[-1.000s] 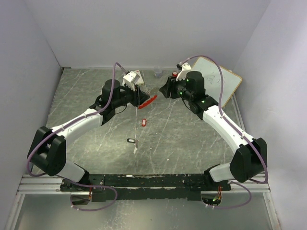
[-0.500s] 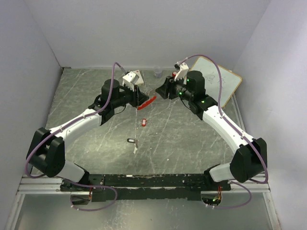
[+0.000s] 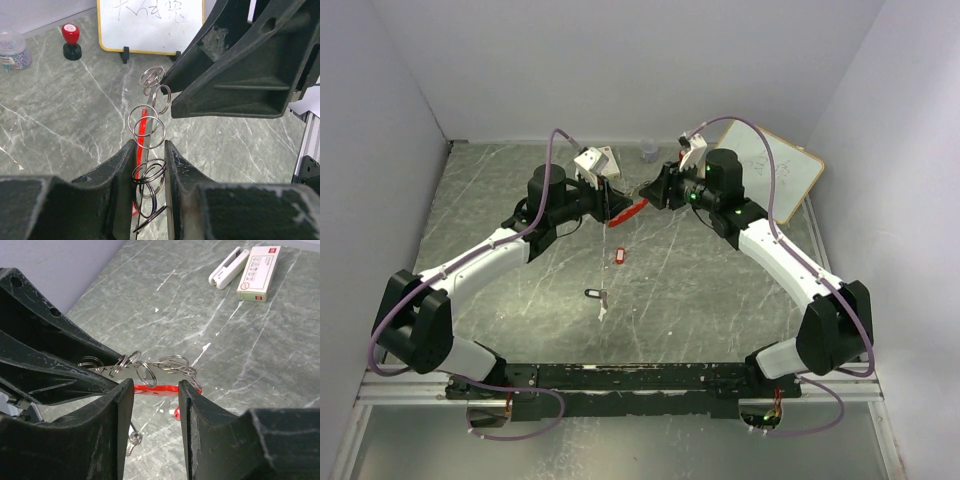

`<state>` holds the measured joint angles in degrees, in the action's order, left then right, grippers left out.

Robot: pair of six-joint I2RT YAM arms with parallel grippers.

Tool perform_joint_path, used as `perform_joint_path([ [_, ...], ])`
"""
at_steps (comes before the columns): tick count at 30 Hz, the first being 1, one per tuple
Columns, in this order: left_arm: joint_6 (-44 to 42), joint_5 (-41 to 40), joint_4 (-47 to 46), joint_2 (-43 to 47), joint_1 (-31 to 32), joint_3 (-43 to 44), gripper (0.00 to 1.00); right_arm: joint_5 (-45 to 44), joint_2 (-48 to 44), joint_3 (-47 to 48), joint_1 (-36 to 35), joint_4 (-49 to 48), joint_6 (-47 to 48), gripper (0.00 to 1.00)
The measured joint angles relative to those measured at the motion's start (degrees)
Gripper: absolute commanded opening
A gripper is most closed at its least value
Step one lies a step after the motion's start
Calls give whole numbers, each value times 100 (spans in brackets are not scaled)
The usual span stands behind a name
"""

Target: Put the keys on the keyring

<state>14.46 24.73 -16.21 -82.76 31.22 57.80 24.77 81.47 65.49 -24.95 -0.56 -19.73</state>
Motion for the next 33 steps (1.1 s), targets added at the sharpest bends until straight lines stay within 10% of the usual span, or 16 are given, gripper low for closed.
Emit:
perform_joint_path([
  [19, 107, 138, -107, -7, -2, 0, 7, 33, 37, -68, 0, -306, -160, 0],
  [33, 238, -214, 234, -310, 0, 258, 7, -90, -109, -68, -2, -195, -85, 0],
])
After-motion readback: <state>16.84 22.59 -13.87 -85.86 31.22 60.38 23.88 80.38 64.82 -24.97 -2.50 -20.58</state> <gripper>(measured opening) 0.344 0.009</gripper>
